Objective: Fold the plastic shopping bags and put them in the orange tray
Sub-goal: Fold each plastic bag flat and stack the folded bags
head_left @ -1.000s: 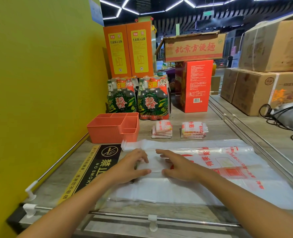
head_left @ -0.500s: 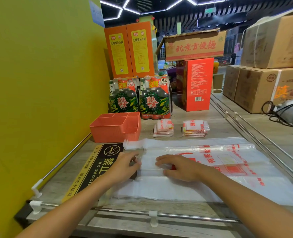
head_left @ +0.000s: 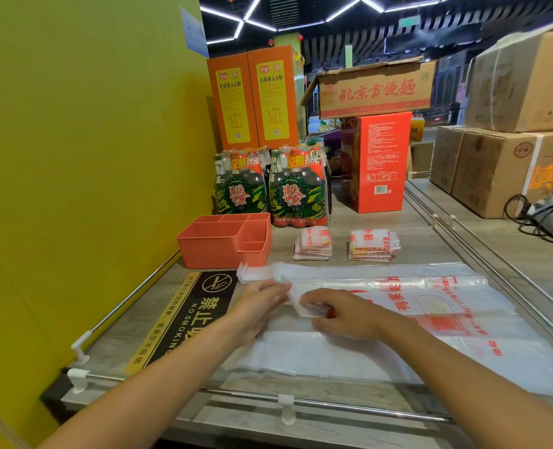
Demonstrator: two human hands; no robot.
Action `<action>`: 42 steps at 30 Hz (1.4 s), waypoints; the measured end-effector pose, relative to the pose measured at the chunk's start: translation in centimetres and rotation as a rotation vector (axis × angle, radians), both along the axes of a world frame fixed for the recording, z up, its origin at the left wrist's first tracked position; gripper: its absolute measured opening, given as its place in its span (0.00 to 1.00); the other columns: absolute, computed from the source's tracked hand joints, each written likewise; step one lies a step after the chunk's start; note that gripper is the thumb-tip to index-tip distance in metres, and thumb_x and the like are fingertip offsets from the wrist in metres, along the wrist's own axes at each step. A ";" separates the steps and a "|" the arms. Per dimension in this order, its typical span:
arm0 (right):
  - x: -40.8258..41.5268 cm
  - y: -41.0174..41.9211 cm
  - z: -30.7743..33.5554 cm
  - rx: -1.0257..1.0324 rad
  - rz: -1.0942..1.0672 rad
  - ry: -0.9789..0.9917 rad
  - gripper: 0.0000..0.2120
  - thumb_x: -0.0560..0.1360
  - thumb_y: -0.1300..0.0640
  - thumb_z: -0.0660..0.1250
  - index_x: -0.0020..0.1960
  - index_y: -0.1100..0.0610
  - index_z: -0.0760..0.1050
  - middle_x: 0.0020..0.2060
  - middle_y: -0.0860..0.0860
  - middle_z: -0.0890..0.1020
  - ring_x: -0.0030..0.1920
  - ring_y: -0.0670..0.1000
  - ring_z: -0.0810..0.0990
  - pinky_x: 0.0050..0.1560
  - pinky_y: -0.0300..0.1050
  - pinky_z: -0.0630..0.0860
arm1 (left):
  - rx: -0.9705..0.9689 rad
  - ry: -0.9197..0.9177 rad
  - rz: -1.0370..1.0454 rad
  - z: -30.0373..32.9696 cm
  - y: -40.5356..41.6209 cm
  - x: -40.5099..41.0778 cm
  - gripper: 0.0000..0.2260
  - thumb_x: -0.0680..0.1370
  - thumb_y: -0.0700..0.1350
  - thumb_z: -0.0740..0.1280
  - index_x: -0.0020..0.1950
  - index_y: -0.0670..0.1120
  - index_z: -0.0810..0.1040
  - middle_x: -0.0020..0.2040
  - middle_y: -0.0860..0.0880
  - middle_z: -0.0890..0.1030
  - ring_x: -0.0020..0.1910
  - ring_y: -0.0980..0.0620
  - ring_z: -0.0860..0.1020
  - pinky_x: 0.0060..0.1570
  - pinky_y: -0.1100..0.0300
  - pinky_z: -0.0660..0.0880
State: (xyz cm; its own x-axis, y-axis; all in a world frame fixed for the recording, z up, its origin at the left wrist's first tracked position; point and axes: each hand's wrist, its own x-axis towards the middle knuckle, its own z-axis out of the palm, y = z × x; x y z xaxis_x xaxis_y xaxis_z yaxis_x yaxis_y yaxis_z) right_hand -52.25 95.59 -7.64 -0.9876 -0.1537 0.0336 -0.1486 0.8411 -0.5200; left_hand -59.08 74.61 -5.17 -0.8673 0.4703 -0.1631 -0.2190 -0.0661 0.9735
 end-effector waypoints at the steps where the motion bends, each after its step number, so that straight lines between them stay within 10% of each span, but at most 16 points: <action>1: 0.0 0.0 0.1 -0.003 -0.003 -0.001 0.24 0.78 0.49 0.69 0.73 0.42 0.69 0.71 0.42 0.72 0.64 0.44 0.73 0.63 0.40 0.70 | -0.007 -0.011 0.005 -0.3 0.7 0.2 0.12 0.79 0.41 0.70 0.61 0.37 0.80 0.53 0.41 0.85 0.51 0.48 0.85 0.46 0.61 0.81; 12: 0.5 -0.2 1.6 0.024 -0.022 -0.043 0.26 0.78 0.51 0.69 0.75 0.44 0.68 0.72 0.43 0.71 0.60 0.43 0.74 0.63 0.40 0.71 | -0.134 -0.020 0.238 -0.8 4.2 0.2 0.07 0.82 0.40 0.63 0.47 0.42 0.79 0.39 0.45 0.82 0.36 0.50 0.80 0.34 0.62 0.76; 20: 3.7 2.4 5.1 0.210 -0.058 -0.051 0.26 0.80 0.44 0.65 0.77 0.46 0.65 0.75 0.44 0.69 0.71 0.50 0.70 0.70 0.46 0.67 | -0.160 0.030 0.357 -0.5 2.7 -1.0 0.13 0.79 0.35 0.58 0.53 0.45 0.81 0.50 0.46 0.84 0.52 0.45 0.82 0.58 0.49 0.80; 24: 5.4 3.0 3.5 0.173 -0.049 -0.045 0.23 0.81 0.45 0.65 0.74 0.44 0.68 0.70 0.45 0.75 0.65 0.47 0.74 0.65 0.43 0.70 | -0.213 0.175 0.422 0.1 2.3 -0.9 0.13 0.81 0.35 0.58 0.59 0.44 0.79 0.46 0.58 0.73 0.42 0.62 0.71 0.44 0.64 0.73; 30: 5.4 3.2 1.9 0.115 -0.060 -0.081 0.21 0.82 0.43 0.62 0.74 0.42 0.68 0.71 0.43 0.73 0.62 0.43 0.71 0.62 0.39 0.67 | -0.285 0.289 0.327 -1.1 3.6 -0.1 0.16 0.82 0.38 0.63 0.69 0.48 0.73 0.61 0.47 0.79 0.52 0.52 0.77 0.39 0.65 0.71; 35: 5.3 3.5 1.3 0.089 -0.048 -0.085 0.22 0.82 0.41 0.61 0.75 0.42 0.68 0.74 0.43 0.70 0.70 0.46 0.70 0.68 0.41 0.66 | -0.387 0.521 0.197 -1.8 4.9 0.2 0.09 0.85 0.39 0.58 0.50 0.46 0.76 0.42 0.52 0.78 0.44 0.54 0.77 0.32 0.75 0.69; 39: 5.2 3.5 1.2 0.095 -0.042 -0.081 0.23 0.82 0.41 0.61 0.76 0.43 0.67 0.75 0.42 0.68 0.71 0.47 0.70 0.70 0.42 0.66 | -0.491 0.782 -0.034 -2.6 5.3 0.2 0.15 0.85 0.36 0.56 0.65 0.52 0.76 0.56 0.60 0.79 0.57 0.69 0.76 0.54 0.79 0.69; 42: 5.2 3.3 1.2 0.090 -0.044 -0.088 0.22 0.82 0.42 0.60 0.76 0.44 0.68 0.75 0.43 0.69 0.70 0.47 0.71 0.68 0.41 0.67 | -0.622 0.925 -0.067 -3.9 5.8 -0.9 0.19 0.85 0.39 0.56 0.75 0.50 0.71 0.73 0.53 0.72 0.73 0.56 0.68 0.75 0.61 0.62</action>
